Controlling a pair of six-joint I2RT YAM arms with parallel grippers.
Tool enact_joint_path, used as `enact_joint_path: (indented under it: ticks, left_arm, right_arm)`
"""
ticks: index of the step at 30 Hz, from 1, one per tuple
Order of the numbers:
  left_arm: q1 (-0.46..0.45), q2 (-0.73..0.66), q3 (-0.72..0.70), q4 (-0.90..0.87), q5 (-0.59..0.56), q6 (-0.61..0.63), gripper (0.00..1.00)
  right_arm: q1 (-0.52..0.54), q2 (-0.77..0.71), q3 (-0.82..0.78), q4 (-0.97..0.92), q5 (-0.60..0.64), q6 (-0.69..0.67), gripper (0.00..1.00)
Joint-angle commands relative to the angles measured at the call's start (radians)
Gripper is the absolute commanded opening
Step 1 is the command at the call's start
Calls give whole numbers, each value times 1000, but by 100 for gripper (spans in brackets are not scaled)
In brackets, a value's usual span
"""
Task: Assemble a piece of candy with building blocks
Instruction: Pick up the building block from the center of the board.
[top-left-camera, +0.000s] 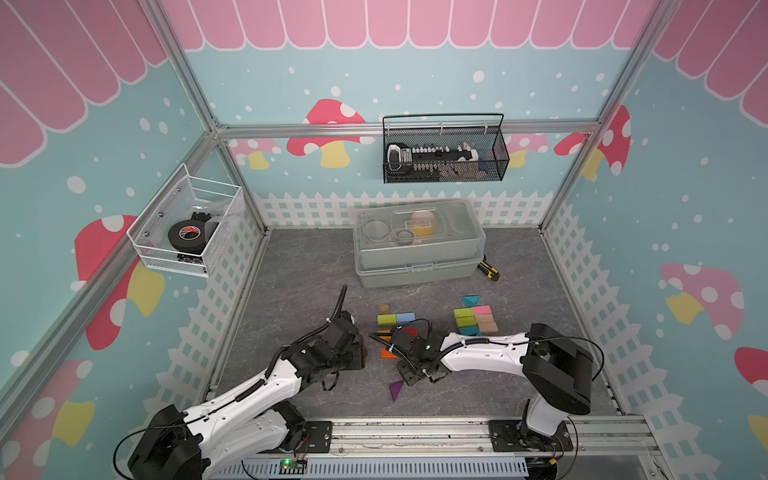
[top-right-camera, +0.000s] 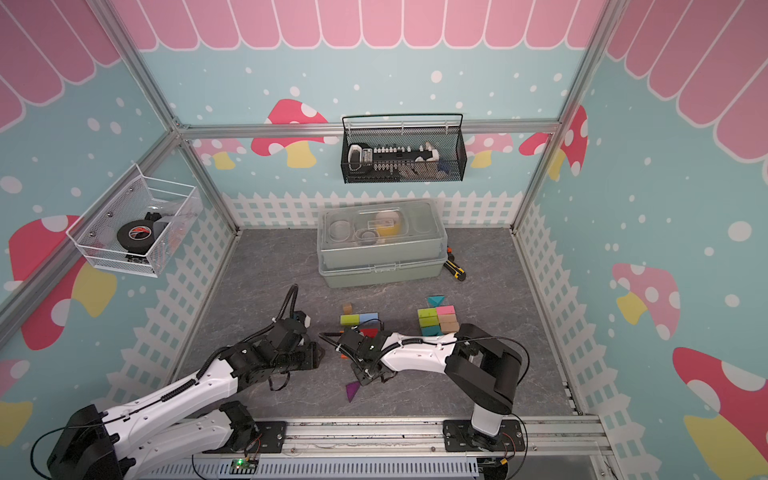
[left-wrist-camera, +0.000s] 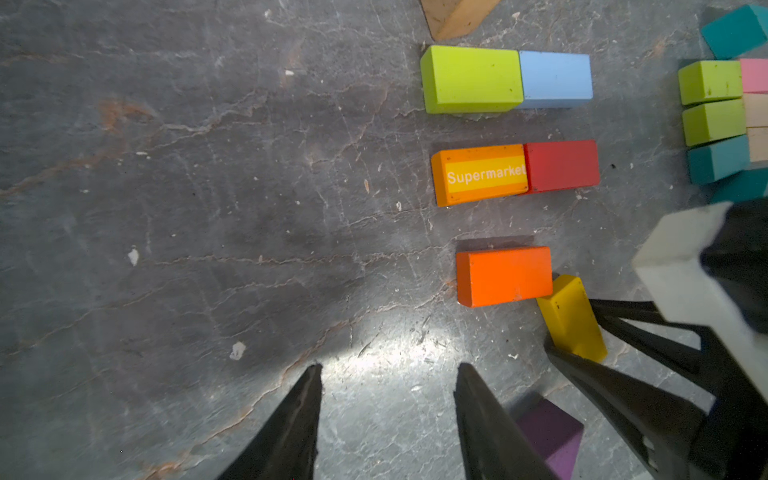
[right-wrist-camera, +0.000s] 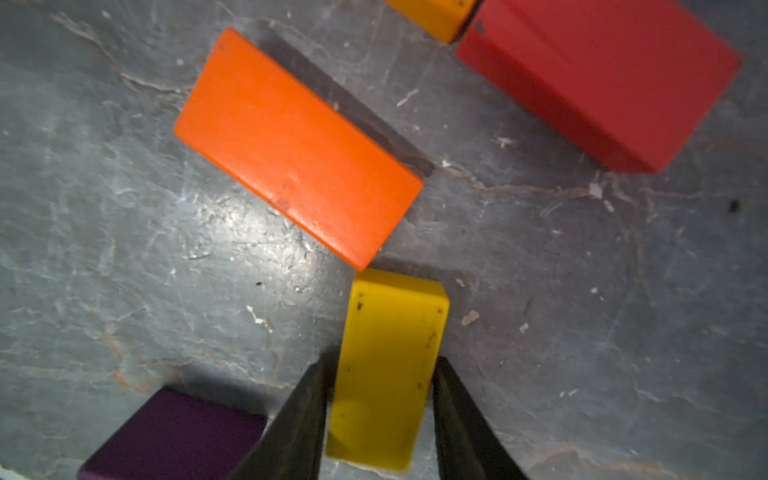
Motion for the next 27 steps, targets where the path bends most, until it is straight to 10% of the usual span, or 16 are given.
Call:
enact_joint_path:
  ticks: [1, 17, 27]
  left_arm:
    - [7, 5, -7, 28, 29, 14, 52]
    - [7, 37, -23, 67, 107, 23, 51]
    - [7, 32, -38, 76, 106, 15, 51]
  right_arm:
    - [-7, -19, -32, -1, -1, -138, 38]
    - [-183, -130, -97, 106, -294, -705, 29]
    - [-223, -113, -6, -30, -193, -932, 28]
